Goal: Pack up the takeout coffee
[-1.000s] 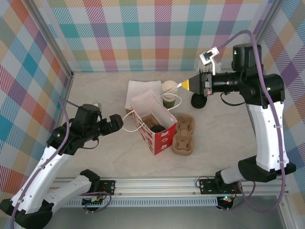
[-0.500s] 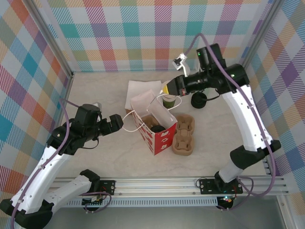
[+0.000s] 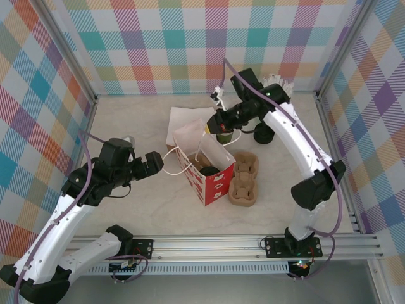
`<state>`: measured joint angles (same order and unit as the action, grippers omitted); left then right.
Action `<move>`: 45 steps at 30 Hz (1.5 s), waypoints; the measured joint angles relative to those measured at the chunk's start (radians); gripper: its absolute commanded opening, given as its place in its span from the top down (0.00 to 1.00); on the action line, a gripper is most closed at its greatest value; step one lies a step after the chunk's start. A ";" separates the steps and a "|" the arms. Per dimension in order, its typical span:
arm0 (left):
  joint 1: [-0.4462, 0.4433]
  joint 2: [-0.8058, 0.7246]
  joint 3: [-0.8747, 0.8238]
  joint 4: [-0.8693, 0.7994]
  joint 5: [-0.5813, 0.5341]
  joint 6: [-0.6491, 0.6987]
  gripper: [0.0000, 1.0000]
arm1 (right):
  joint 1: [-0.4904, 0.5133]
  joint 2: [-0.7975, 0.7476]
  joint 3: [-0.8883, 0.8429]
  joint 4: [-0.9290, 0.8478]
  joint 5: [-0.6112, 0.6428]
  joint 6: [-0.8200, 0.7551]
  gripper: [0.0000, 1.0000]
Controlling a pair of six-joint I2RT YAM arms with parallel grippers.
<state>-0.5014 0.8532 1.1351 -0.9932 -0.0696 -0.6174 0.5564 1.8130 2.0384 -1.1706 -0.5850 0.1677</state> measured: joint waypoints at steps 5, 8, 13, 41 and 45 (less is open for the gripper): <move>0.000 -0.001 0.000 0.000 0.000 0.000 0.00 | 0.008 0.020 -0.010 0.029 -0.003 0.005 0.95; 0.000 -0.001 0.000 0.000 0.000 0.000 0.00 | 0.013 0.027 -0.011 0.038 -0.009 0.009 0.92; 0.000 -0.008 0.000 0.000 0.000 0.000 0.00 | 0.015 0.032 -0.011 0.054 -0.014 0.021 0.82; 0.000 -0.032 0.004 0.000 -0.019 -0.023 0.00 | 0.014 -0.197 0.016 0.043 0.143 0.035 0.40; 0.000 -0.047 0.009 0.000 -0.027 -0.023 0.00 | 0.014 -0.282 -0.024 0.061 0.177 0.040 0.32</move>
<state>-0.5014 0.8059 1.1439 -0.9928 -0.0967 -0.6407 0.5709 1.5307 2.0140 -1.1099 -0.4080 0.2073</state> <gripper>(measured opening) 0.999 0.659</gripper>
